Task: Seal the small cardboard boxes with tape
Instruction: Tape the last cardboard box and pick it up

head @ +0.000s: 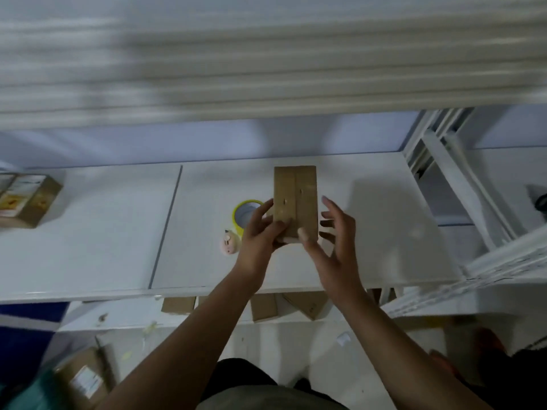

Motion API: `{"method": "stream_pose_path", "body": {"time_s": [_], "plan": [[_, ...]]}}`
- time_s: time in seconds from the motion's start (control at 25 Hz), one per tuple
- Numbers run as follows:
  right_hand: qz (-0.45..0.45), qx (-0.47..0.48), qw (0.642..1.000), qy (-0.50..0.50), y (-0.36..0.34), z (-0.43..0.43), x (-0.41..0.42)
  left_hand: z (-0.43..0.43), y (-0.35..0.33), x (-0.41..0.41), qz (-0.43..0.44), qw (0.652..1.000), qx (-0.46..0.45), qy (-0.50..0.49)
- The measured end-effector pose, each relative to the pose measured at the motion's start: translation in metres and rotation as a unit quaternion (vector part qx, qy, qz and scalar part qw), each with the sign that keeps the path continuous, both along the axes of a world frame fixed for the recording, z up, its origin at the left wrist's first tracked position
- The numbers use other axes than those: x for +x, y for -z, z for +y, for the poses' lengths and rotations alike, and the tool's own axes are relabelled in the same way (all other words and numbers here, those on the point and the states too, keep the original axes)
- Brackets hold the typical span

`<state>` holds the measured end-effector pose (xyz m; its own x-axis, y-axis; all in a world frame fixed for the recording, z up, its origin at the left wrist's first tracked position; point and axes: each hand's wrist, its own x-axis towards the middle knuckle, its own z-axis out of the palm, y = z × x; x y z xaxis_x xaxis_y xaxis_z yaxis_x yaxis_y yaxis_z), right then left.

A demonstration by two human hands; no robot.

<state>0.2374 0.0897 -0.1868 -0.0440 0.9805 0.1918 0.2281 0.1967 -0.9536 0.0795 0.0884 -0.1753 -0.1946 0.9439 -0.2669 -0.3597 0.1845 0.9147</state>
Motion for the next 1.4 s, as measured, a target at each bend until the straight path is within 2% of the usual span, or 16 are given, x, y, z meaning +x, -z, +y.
{"method": "stream_pose_path", "body": {"time_s": [0.08, 0.16, 0.28, 0.4, 0.52, 0.64, 0.76, 0.96, 1.16, 1.32, 1.4], "plan": [[0.077, -0.094, 0.992, -0.024, -0.018, 0.005, -0.009, -0.017, -0.009, -0.021, 0.023, 0.999, 0.032, 0.011], [0.088, -0.175, 0.978, -0.076, -0.029, 0.012, -0.031, -0.032, -0.017, -0.042, 0.061, 0.997, 0.053, 0.016], [0.058, -0.206, 0.974, -0.08, -0.038, 0.014, -0.071, -0.045, -0.023, -0.07, 0.104, 0.994, 0.027, -0.001], [0.09, -0.254, 0.96, -0.081, -0.033, 0.006, -0.114, -0.05, -0.019, -0.101, 0.146, 0.986, -0.031, -0.067], [0.094, -0.292, 0.949, -0.068, -0.024, -0.003, -0.152, -0.061, 0.002, -0.129, 0.203, 0.975, -0.011, -0.086], [0.008, -0.276, 0.96, -0.049, -0.01, -0.009, -0.181, -0.075, 0.02, -0.15, 0.188, 0.977, -0.002, -0.103], [-0.028, -0.269, 0.963, -0.021, 0.004, -0.02, -0.208, -0.085, 0.03, -0.172, 0.17, 0.981, -0.04, -0.09], [-0.09, -0.241, 0.966, 0.008, 0.021, -0.03, -0.223, -0.078, 0.05, -0.186, 0.242, 0.966, -0.056, -0.078], [-0.144, -0.177, 0.97, 0.085, 0.022, -0.014, -0.19, -0.046, 0.057, -0.196, 0.356, 0.92, -0.131, -0.092], [-0.24, -0.134, 0.958, 0.079, 0.027, 0.006, -0.169, -0.03, 0.06, -0.185, 0.47, 0.854, -0.217, -0.051], [-0.264, -0.128, 0.954, 0.059, 0.029, 0.015, -0.164, -0.031, 0.056, -0.179, 0.515, 0.834, -0.178, -0.086]]}}
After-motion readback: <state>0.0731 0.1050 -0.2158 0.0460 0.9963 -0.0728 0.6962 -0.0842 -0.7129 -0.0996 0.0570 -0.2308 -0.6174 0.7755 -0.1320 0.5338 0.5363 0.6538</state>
